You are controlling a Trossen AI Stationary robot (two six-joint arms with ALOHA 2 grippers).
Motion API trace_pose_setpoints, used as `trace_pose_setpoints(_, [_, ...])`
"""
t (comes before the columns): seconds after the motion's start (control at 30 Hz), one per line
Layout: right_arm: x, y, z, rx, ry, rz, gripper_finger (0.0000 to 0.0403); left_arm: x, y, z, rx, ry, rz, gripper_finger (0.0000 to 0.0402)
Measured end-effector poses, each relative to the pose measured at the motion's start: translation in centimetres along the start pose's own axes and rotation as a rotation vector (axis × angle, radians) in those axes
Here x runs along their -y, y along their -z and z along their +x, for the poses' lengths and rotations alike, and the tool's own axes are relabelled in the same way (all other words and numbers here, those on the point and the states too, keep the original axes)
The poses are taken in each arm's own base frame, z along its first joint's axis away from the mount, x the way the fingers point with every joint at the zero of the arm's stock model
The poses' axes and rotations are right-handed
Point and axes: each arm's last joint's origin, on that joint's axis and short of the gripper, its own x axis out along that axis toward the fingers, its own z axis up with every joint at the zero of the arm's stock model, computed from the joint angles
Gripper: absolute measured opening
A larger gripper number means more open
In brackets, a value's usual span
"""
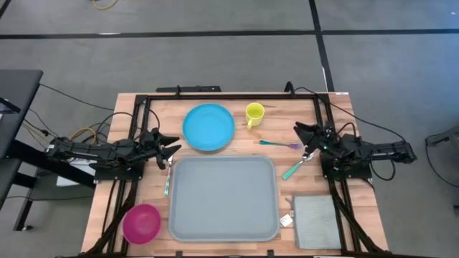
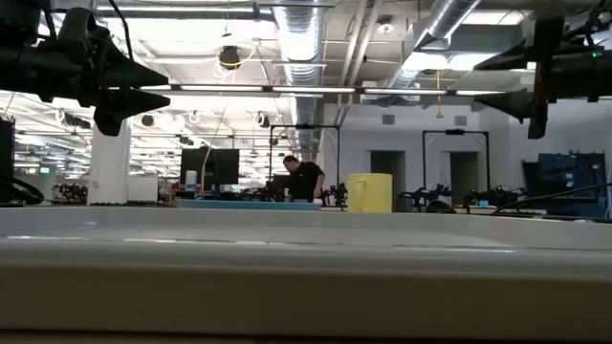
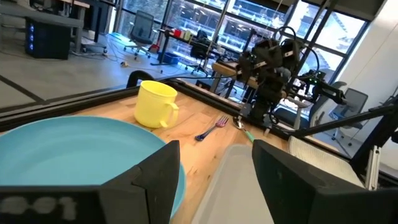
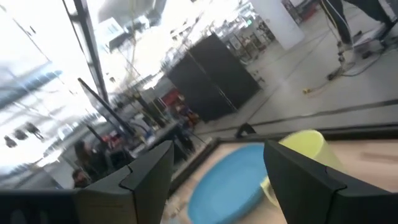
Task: Set up tray
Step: Put the yellow mug on the gray tray
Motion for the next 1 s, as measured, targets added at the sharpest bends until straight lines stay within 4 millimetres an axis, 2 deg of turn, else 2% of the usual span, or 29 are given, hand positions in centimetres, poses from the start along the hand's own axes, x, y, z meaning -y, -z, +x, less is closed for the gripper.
trace_pose_setpoints(0.23, [-0.2,-0.6,0.0,0.062,0.001,0.116,0.0242,0.0,0.0,0.0,0.001,-0.001,0.000,0.0192])
trace_pose_setpoints(0.37, [0.0,-0.2,0.0,0.034,0.021,0.091,0.0242,0.0,0.0,0.0,0.001,-0.004,0.019,0.0192])
trace_pose_setpoints(0.6, [0.1,-0.1,0.1,-0.013,0.042,-0.138,0.0242,-0.1,-0.1,0.0,0.013,-0.028,0.037,0.0192])
trace_pose_setpoints(0.77, [-1.9,-2.5,0.8,0.042,-0.123,-0.258,0.0242,-0.1,-0.1,0.0,0.014,-0.029,0.021,0.0192])
trace_pose_setpoints(0.83, [-2.3,-2.7,1.5,0.013,-0.124,-0.307,0.0242,-0.1,-0.1,0.0,0.014,-0.030,0.018,0.0192])
trace_pose_setpoints(1.0, [-2.6,-2.9,4.4,-0.084,0.007,-0.400,0.0242,-0.1,-0.1,0.0,0.015,-0.029,-0.026,0.0192])
